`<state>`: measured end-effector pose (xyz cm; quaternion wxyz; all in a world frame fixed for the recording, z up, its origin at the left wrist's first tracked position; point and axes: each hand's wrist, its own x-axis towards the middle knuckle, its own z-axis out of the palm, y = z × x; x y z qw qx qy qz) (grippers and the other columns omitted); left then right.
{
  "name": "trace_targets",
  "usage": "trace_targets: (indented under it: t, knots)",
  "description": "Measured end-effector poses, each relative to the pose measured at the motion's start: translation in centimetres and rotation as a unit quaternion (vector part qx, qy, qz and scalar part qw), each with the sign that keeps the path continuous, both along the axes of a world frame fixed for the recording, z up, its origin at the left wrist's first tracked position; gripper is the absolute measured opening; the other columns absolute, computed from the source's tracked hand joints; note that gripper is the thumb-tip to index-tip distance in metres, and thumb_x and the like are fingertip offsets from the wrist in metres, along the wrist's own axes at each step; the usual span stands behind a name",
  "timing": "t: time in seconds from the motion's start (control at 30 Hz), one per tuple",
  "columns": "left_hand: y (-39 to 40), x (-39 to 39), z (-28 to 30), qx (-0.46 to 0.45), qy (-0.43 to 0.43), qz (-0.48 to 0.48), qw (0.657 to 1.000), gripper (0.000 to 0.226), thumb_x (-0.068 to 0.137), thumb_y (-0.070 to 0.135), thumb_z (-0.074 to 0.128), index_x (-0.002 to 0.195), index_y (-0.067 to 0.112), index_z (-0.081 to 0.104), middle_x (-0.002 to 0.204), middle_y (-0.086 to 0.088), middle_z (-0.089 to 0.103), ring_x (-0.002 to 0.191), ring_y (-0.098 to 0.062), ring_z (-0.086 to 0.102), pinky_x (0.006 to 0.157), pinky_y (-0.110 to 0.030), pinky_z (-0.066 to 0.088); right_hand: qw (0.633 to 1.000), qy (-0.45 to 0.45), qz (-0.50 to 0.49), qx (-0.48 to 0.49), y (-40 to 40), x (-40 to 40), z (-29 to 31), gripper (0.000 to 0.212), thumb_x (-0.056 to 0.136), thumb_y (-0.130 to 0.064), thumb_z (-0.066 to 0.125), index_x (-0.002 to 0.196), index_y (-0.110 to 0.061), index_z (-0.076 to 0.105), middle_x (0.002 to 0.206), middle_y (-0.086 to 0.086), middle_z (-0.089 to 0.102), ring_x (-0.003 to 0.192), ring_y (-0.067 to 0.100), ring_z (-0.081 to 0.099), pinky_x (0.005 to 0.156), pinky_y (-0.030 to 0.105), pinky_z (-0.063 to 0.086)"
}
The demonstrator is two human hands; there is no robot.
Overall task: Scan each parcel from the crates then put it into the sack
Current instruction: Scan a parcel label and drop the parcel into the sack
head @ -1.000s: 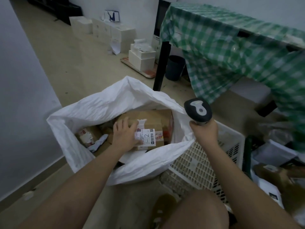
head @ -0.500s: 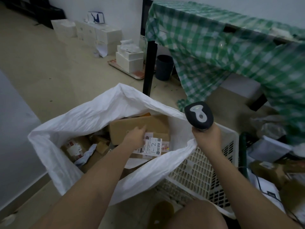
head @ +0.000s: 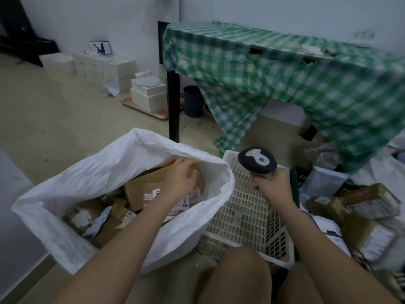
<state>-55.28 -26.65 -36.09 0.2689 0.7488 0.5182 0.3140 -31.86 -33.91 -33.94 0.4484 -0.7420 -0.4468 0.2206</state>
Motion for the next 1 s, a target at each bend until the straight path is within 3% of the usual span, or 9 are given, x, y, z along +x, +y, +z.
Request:
trace_targets:
  t: [0.1,0.23,0.4,0.53,0.7,0.83,1.0]
  knots:
    - [-2.1,4.0,2.2,0.041,-0.017,-0.018,0.999,0.029,0.095,0.013,0.050,0.121,0.018,0.062,0.128,-0.001,0.055,0.115,-0.019,0.051,0.097,-0.030,0.042,0.999,-0.035,-0.020,-0.023,-3.1,2.9,0.9,0.026,0.084,-0.012,0.065,0.079,0.012,0.056,0.071,0.031,0.059,0.059,0.037,0.053,0.056,0.030,0.035]
    - [-5.3,10.6,3.4,0.045,-0.041,-0.102,0.993,0.030,0.095,0.013,0.050,0.122,0.018,0.061,0.125,-0.001,0.054,0.115,-0.016,0.050,0.094,-0.024,0.039,0.995,-0.052,-0.073,-0.044,-7.8,8.1,0.9,0.028,0.084,-0.018,0.066,0.063,-0.014,0.048,0.054,0.005,0.053,0.056,0.020,0.049,0.054,0.030,0.034]
    - [-8.8,19.8,2.3,-0.002,-0.006,-0.197,0.980,0.029,0.097,0.018,0.050,0.125,0.019,0.058,0.128,-0.001,0.052,0.114,-0.017,0.051,0.099,-0.033,0.042,0.986,-0.048,-0.148,-0.055,-14.4,15.0,-0.3,0.030,0.084,-0.017,0.067,0.063,-0.016,0.046,0.058,0.005,0.052,0.058,0.020,0.046,0.054,0.030,0.035]
    - [-10.9,26.8,-0.7,-0.046,0.047,-0.251,0.966,0.028,0.096,0.020,0.051,0.123,0.019,0.060,0.125,-0.003,0.055,0.116,-0.020,0.052,0.098,-0.033,0.043,0.964,-0.076,-0.233,-0.107,-18.6,20.3,-2.5,0.021,0.081,-0.025,0.066,0.071,-0.013,0.052,0.067,0.007,0.058,0.069,0.028,0.056,0.055,0.031,0.040]
    - [-12.0,33.2,-6.4,-0.076,0.144,-0.324,0.932,0.028,0.095,0.021,0.053,0.122,0.015,0.060,0.120,-0.008,0.058,0.103,-0.021,0.056,0.081,-0.025,0.041,0.943,-0.116,-0.278,-0.141,-21.2,24.3,-5.7,0.022,0.085,-0.034,0.065,0.087,-0.016,0.052,0.074,0.004,0.052,0.071,0.028,0.051,0.062,0.032,0.039]
    - [-12.6,37.9,-10.4,-0.134,0.185,-0.342,0.912,0.037,0.095,0.023,0.056,0.129,0.008,0.055,0.126,-0.012,0.059,0.111,-0.026,0.057,0.088,-0.031,0.046,0.943,-0.065,-0.303,-0.119,-20.4,27.0,-8.6,0.024,0.081,-0.032,0.069,0.079,-0.014,0.053,0.066,0.000,0.052,0.070,0.026,0.053,0.061,0.029,0.036]
    - [-13.3,42.7,-15.2,-0.209,0.219,-0.310,0.901,0.053,0.086,0.032,0.069,0.128,0.009,0.047,0.129,-0.013,0.055,0.114,-0.029,0.055,0.086,-0.031,0.046,0.945,-0.029,-0.312,-0.090,-18.0,29.8,-11.7,0.021,0.083,-0.027,0.066,0.085,-0.007,0.061,0.078,0.012,0.065,0.076,0.030,0.060,0.069,0.039,0.051]
